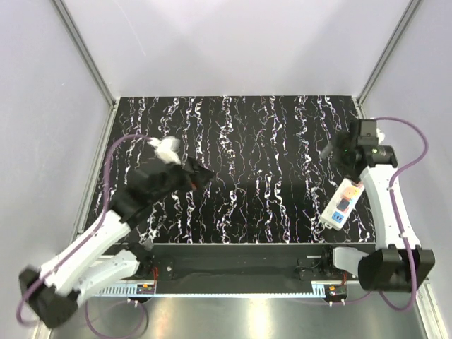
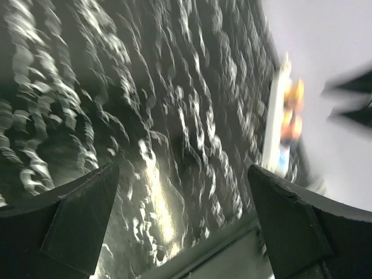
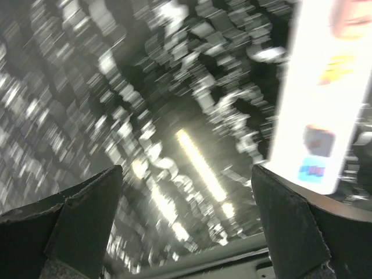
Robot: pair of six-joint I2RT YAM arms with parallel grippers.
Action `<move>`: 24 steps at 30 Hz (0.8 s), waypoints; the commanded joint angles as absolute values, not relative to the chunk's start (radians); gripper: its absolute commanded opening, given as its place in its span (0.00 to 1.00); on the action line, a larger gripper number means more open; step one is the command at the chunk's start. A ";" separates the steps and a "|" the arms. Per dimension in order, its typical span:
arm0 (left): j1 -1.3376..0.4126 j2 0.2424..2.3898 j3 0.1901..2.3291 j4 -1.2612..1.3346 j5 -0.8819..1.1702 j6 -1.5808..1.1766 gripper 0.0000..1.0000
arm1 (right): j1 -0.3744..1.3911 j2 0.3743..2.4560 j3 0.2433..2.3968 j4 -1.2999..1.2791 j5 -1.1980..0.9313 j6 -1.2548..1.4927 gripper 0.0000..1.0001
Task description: Pull the plug off the socket
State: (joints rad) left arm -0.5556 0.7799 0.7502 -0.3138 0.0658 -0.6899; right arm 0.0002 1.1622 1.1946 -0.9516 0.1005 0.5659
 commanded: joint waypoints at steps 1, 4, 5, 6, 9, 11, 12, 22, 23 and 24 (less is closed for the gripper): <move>-0.778 0.865 0.797 -0.147 -0.058 -0.638 0.99 | -0.093 1.195 1.246 -1.017 0.291 0.537 1.00; -0.938 1.017 0.877 -0.106 -0.103 -0.609 0.99 | -0.152 1.233 1.239 -1.000 0.328 0.574 0.99; -0.972 1.058 0.900 -0.101 -0.110 -0.598 0.99 | -0.170 1.247 1.242 -1.000 0.348 0.590 0.99; -1.004 1.139 0.957 -0.100 -0.115 -0.575 0.99 | -0.201 1.270 1.244 -0.985 0.360 0.607 0.99; -1.100 1.268 1.020 -0.057 -0.071 -0.554 0.99 | -0.254 1.310 1.217 -0.937 0.364 0.609 1.00; -1.106 1.330 1.055 -0.031 -0.014 -0.566 0.99 | -0.327 1.328 1.206 -0.908 0.330 0.609 1.00; -1.115 1.380 1.096 -0.029 -0.005 -0.566 0.99 | -0.356 1.341 1.194 -0.884 0.301 0.604 1.00; -1.124 1.390 1.072 0.054 0.138 -0.548 0.99 | -0.526 1.322 1.016 -0.600 0.003 0.503 1.00; -1.124 1.381 1.051 0.058 0.140 -0.545 0.99 | -0.526 1.321 0.996 -0.533 -0.021 0.500 1.00; -1.123 1.371 1.039 0.064 0.152 -0.540 0.99 | -0.526 1.322 0.958 -0.503 -0.047 0.503 1.00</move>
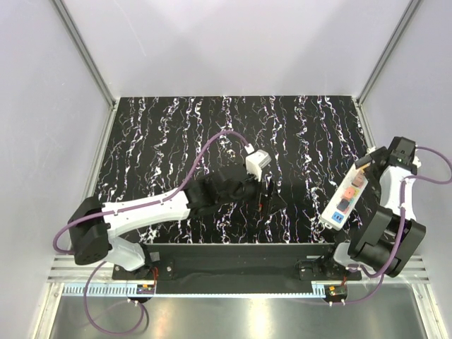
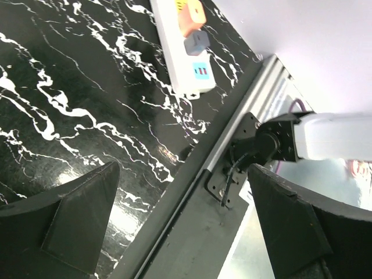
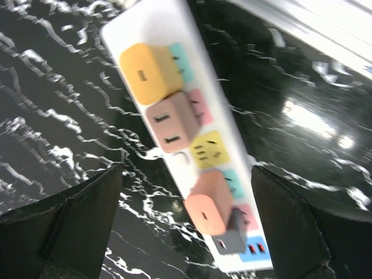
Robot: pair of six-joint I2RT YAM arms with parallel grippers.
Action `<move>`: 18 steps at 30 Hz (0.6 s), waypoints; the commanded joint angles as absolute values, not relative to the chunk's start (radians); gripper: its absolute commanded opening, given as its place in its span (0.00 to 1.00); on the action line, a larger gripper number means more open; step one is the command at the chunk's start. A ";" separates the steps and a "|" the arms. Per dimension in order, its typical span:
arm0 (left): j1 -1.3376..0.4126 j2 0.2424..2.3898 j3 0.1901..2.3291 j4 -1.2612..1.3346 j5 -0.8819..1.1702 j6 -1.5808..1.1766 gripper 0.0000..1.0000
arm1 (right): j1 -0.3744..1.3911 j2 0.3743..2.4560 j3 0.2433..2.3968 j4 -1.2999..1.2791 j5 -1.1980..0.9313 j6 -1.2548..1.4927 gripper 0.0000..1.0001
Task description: Pull the plug off the socket
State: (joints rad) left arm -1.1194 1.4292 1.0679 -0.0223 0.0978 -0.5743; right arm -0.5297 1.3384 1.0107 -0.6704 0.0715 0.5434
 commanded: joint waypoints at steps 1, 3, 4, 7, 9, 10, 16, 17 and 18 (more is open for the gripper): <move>-1.123 1.362 1.032 0.060 0.155 -0.534 0.99 | -0.526 1.327 0.945 -0.480 -0.055 0.503 1.00; -1.124 1.329 1.016 0.040 0.147 -0.514 0.99 | -0.526 1.359 0.908 -0.456 -0.060 0.511 1.00; -1.121 1.315 1.005 0.043 0.128 -0.512 0.99 | -0.526 1.370 0.896 -0.443 -0.067 0.503 1.00; -1.111 1.278 0.966 0.074 0.132 -0.514 0.99 | -0.526 1.417 0.870 -0.414 -0.029 0.440 1.00; -1.111 1.252 0.944 0.092 0.138 -0.502 0.99 | -0.526 1.446 0.855 -0.388 -0.044 0.397 1.00; -1.111 1.243 0.936 0.100 0.144 -0.503 0.99 | -0.526 1.456 0.853 -0.387 -0.044 0.393 1.00; -1.108 1.223 0.897 0.163 0.193 -0.548 0.99 | -0.525 1.483 0.811 -0.288 -0.149 0.394 1.00; -1.109 1.224 0.897 0.169 0.201 -0.548 0.99 | -0.519 1.503 0.811 -0.284 -0.149 0.393 1.00; -1.108 1.226 0.894 0.170 0.204 -0.546 0.99 | -0.511 1.511 0.813 -0.284 -0.144 0.390 1.00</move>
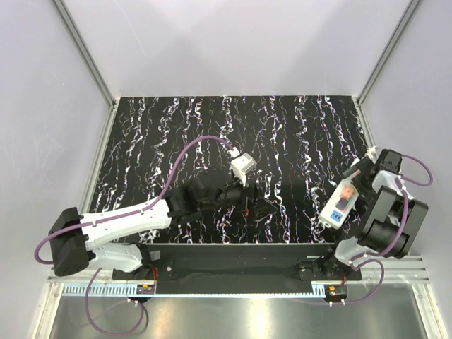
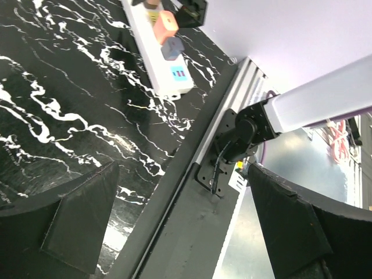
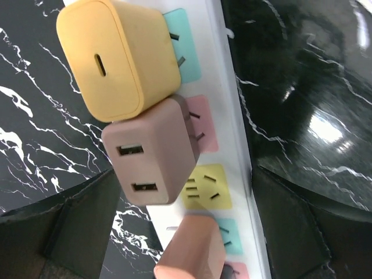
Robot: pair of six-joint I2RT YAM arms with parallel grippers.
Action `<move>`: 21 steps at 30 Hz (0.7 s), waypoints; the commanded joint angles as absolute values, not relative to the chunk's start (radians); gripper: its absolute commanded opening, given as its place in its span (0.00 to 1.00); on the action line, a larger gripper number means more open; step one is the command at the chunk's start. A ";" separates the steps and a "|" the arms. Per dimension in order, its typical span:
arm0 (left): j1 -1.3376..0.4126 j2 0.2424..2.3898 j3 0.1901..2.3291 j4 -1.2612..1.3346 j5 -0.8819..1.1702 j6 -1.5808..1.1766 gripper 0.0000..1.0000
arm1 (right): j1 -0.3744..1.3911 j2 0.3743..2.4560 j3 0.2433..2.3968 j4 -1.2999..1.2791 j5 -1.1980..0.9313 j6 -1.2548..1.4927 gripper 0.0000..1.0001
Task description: Pull the plug off the socket
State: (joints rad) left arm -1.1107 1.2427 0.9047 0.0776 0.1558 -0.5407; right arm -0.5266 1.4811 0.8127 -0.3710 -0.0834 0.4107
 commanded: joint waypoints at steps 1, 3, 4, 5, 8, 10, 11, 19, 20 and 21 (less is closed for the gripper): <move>-1.108 1.224 0.891 0.169 0.198 -0.543 0.99 | -0.503 1.517 0.813 -0.284 -0.138 0.390 1.00; -1.105 1.223 0.879 0.161 0.184 -0.548 0.99 | -0.474 1.528 0.807 -0.285 -0.118 0.396 1.00; -1.101 1.223 0.877 0.152 0.172 -0.551 0.99 | -0.465 1.532 0.808 -0.282 -0.117 0.399 1.00; -1.098 1.223 0.880 0.138 0.164 -0.554 0.99 | -0.448 1.546 0.811 -0.282 -0.115 0.399 1.00; -1.095 1.209 0.884 0.074 0.114 -0.532 0.99 | -0.367 1.577 0.825 -0.285 -0.087 0.413 1.00; -1.089 1.189 0.867 0.064 0.097 -0.526 0.99 | -0.313 1.591 0.838 -0.288 -0.077 0.425 1.00; -1.086 1.181 0.862 0.063 0.094 -0.514 0.99 | -0.298 1.603 0.844 -0.287 -0.080 0.434 0.99; -1.068 1.128 0.845 -0.031 -0.037 -0.469 0.99 | -0.114 1.652 0.890 -0.319 -0.057 0.456 0.96; -1.066 1.126 0.841 -0.037 -0.052 -0.474 0.99 | -0.079 1.654 0.888 -0.325 -0.055 0.463 0.95; -1.065 1.124 0.835 -0.041 -0.063 -0.479 0.99 | -0.062 1.654 0.893 -0.325 -0.083 0.463 0.92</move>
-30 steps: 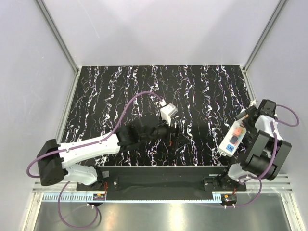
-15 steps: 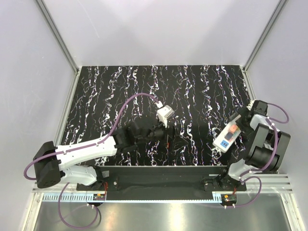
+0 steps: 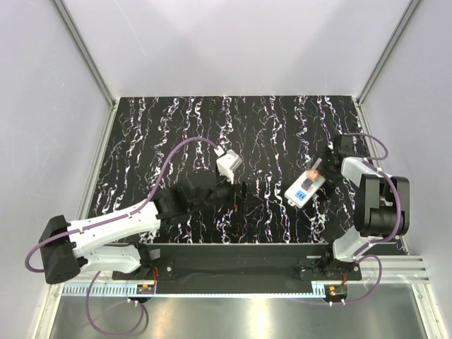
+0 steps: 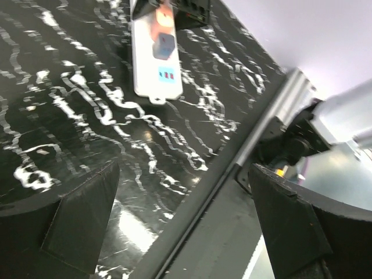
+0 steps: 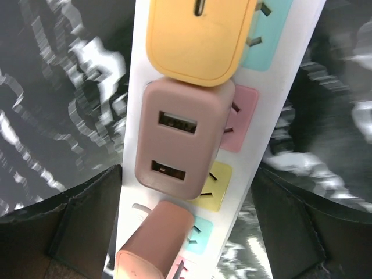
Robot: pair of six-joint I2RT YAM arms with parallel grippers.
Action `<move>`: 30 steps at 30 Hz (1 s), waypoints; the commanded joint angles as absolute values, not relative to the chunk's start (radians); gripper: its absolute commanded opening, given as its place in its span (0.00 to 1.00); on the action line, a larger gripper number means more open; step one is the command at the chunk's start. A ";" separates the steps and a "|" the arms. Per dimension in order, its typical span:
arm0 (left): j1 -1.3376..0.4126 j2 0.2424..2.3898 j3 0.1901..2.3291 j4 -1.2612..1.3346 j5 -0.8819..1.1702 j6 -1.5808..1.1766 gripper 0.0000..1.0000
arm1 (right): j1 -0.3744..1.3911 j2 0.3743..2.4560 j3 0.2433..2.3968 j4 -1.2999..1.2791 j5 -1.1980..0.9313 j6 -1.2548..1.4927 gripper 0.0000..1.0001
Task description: Pull the plug off the socket
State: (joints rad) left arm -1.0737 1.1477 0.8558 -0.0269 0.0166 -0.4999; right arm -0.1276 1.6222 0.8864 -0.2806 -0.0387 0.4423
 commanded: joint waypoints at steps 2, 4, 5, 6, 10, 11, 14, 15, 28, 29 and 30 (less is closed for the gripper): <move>-1.063 1.135 0.821 -0.037 -0.078 -0.489 0.99 | -0.006 1.645 0.906 -0.345 -0.075 0.468 0.92; -1.063 1.153 0.818 -0.043 -0.092 -0.495 0.99 | 0.044 1.632 0.911 -0.350 -0.098 0.485 0.92; -1.063 1.169 0.816 -0.052 -0.100 -0.511 0.99 | 0.092 1.612 0.910 -0.354 -0.106 0.489 0.92; -1.063 1.178 0.808 -0.054 -0.113 -0.524 0.99 | 0.112 1.600 0.907 -0.357 -0.106 0.497 0.92; -1.068 1.241 0.778 -0.048 -0.141 -0.607 0.99 | 0.144 1.545 0.899 -0.380 -0.127 0.540 0.95; -1.078 1.271 0.776 -0.052 -0.155 -0.612 0.99 | 0.144 1.531 0.903 -0.391 -0.094 0.540 0.96; -1.121 1.313 0.775 -0.045 -0.222 -0.630 0.99 | 0.144 1.493 0.954 -0.492 -0.031 0.534 1.00; -1.135 1.351 0.782 -0.029 -0.248 -0.632 0.99 | 0.144 1.485 0.972 -0.523 -0.005 0.529 1.00; -1.258 1.678 0.978 0.160 -0.393 -0.531 0.99 | 0.144 1.298 1.154 -0.844 0.022 0.494 1.00; -1.265 1.707 1.008 0.125 -0.426 -0.525 0.99 | 0.144 1.289 1.152 -0.847 0.012 0.497 1.00; -1.269 1.729 1.035 0.097 -0.439 -0.523 0.99 | 0.144 1.279 1.149 -0.851 0.003 0.499 1.00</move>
